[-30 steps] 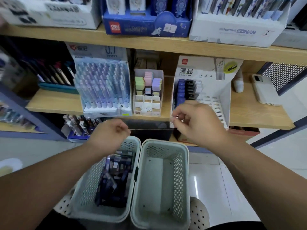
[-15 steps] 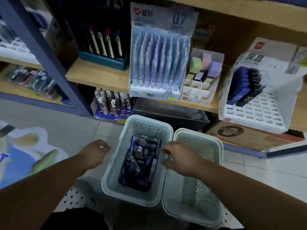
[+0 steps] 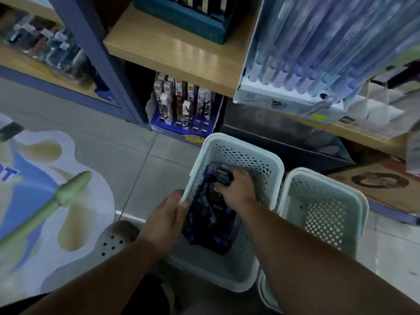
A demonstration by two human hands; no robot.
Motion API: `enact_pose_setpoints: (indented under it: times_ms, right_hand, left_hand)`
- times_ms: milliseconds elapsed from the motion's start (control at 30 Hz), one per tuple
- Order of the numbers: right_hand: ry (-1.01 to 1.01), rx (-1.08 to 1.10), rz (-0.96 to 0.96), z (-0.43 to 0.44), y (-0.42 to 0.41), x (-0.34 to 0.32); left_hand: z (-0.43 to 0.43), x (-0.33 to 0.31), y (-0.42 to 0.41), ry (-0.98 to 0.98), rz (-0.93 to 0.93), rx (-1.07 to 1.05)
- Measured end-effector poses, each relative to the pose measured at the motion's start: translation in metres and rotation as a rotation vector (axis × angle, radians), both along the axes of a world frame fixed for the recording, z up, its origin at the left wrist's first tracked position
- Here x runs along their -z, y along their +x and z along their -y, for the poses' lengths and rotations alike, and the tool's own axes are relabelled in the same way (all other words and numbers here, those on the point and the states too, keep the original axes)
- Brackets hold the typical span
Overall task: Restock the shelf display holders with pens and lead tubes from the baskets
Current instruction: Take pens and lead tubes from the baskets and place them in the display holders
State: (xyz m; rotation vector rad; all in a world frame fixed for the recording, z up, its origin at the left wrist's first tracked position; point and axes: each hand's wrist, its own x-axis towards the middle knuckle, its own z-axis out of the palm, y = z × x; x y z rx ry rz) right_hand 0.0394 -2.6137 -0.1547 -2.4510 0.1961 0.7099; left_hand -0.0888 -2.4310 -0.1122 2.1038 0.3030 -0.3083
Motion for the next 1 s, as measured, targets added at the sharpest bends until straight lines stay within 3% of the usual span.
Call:
enact_pose_setpoints:
  times_ms: [200, 400, 700, 1000]
  right_hand:
    - [-0.159, -0.029, 0.097, -0.005, -0.001, 0.016]
    - [-0.046, 0.146, 0.036, -0.006, -0.006, 0.027]
    - [-0.19, -0.013, -0.118, -0.004, 0.0, 0.036]
    - [-0.021, 0.29, -0.191, -0.016, -0.008, 0.048]
  left_hand:
    - [0.007, 0.005, -0.001, 0.014, 0.037, 0.004]
    - [0.007, 0.005, -0.002, 0.017, 0.046, -0.001]
    - [0.01, 0.004, 0.0, 0.042, 0.035, -0.007]
    - [0.011, 0.005, -0.001, 0.056, 0.04, -0.023]
